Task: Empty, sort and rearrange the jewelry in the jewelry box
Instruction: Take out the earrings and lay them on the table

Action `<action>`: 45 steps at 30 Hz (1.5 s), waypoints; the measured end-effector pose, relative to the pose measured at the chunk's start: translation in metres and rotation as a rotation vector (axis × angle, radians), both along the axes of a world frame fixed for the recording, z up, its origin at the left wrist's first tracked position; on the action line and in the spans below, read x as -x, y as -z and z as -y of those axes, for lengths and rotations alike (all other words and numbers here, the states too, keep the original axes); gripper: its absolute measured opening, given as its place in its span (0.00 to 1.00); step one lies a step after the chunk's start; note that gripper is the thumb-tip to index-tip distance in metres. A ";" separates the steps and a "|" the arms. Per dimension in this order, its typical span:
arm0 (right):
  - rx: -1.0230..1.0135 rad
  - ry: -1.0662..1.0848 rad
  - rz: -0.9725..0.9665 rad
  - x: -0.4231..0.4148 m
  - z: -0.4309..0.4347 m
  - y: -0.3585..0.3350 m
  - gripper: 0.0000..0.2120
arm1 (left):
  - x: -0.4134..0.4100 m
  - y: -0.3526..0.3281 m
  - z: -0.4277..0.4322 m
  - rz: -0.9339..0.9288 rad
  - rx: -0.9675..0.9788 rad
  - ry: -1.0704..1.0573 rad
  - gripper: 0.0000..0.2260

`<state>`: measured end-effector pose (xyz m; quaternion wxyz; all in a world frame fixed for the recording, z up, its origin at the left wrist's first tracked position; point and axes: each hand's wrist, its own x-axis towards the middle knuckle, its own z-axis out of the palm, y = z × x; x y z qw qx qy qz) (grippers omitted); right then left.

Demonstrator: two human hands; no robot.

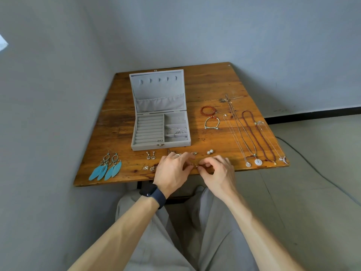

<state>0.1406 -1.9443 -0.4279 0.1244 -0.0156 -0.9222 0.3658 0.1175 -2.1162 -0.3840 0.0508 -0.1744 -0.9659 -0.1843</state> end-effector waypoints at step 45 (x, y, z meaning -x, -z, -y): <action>0.055 -0.133 -0.101 0.001 0.020 -0.033 0.09 | -0.011 0.014 0.121 -0.100 0.049 -0.331 0.23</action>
